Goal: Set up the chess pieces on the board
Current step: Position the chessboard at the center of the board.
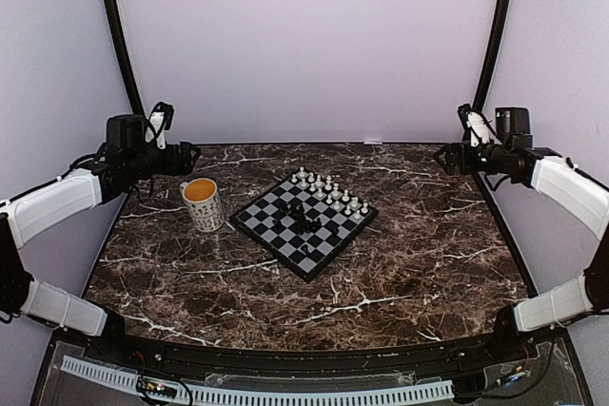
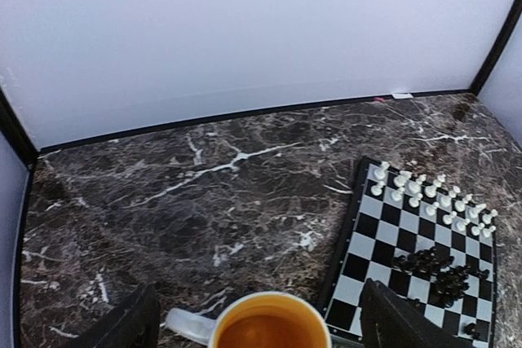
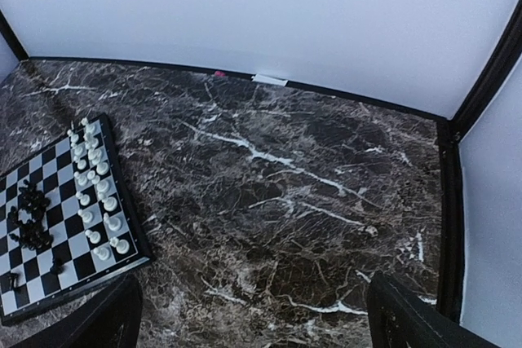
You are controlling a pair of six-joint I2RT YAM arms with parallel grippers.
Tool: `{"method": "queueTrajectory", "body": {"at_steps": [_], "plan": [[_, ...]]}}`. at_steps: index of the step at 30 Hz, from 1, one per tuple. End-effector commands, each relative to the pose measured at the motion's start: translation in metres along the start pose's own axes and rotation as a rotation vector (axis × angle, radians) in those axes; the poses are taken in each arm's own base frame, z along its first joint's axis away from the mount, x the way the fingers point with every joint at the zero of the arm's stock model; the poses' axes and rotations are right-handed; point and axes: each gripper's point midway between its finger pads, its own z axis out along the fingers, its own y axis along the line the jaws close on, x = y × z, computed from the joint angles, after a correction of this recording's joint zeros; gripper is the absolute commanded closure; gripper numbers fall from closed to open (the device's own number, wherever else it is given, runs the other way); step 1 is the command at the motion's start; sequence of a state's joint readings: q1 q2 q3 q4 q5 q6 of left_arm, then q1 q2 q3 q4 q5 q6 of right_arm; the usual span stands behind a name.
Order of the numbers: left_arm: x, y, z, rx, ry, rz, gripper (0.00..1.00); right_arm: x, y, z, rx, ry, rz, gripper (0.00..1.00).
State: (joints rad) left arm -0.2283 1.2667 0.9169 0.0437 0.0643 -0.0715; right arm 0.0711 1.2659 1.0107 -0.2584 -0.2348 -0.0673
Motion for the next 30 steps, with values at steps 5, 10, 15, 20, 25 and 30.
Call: {"method": "queueTrajectory", "body": {"at_steps": [5, 10, 15, 20, 25, 30], "plan": [[-0.004, -0.068, 0.016, 0.245, 0.074, 0.041, 0.12, 0.039, 0.044, 0.014, -0.259, 0.025, -0.083, 0.04], [0.005, -0.089, 0.044, 0.273, 0.181, -0.028, 0.11, 0.064, 0.067, 0.026, -0.364, 0.081, -0.111, 0.11], [0.006, -0.101, 0.084, 0.264, 0.277, -0.086, 0.09, 0.081, 0.088, 0.029, -0.473, 0.125, -0.136, 0.17], [0.010, -0.121, 0.118, 0.311, 0.339, -0.127, 0.08, 0.088, 0.095, 0.027, -0.494, 0.125, -0.163, 0.21], [0.019, -0.145, 0.141, 0.322, 0.400, -0.126, 0.09, 0.093, 0.096, 0.025, -0.491, 0.119, -0.183, 0.21], [0.035, -0.146, 0.171, 0.190, 0.438, -0.164, 0.12, 0.093, 0.097, 0.025, -0.499, 0.123, -0.176, 0.22]]}}
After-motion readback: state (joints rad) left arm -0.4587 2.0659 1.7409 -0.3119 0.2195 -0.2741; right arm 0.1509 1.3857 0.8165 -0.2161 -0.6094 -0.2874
